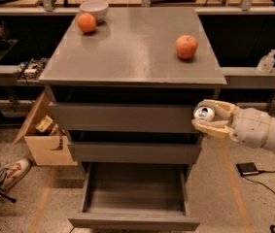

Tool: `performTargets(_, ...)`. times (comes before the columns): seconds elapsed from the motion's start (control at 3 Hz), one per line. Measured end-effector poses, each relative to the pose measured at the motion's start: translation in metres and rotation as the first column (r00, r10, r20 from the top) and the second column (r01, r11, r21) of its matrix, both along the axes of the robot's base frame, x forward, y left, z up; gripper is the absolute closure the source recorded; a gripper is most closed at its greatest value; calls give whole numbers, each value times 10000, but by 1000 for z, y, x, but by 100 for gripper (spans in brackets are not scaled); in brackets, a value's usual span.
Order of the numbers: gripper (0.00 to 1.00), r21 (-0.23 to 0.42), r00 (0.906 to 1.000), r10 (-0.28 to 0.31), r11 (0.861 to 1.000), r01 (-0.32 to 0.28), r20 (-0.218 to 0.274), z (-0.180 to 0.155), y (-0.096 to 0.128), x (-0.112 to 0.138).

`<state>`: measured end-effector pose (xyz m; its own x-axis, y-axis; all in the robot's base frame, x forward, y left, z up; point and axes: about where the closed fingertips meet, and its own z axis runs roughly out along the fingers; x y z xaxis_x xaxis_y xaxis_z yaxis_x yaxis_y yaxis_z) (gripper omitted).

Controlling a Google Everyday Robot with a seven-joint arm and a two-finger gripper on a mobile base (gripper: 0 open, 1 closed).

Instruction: Pick redbull can from bottom drawer and place on counter

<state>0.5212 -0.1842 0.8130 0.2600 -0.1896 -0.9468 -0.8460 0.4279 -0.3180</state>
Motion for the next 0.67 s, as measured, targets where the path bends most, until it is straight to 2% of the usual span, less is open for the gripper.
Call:
performTargets(0.33,100,115,9981,167,9998,-161,-600,84,24,23)
performTargets(0.67,100,115,9981,169,9998,-162,-600,84,24,23)
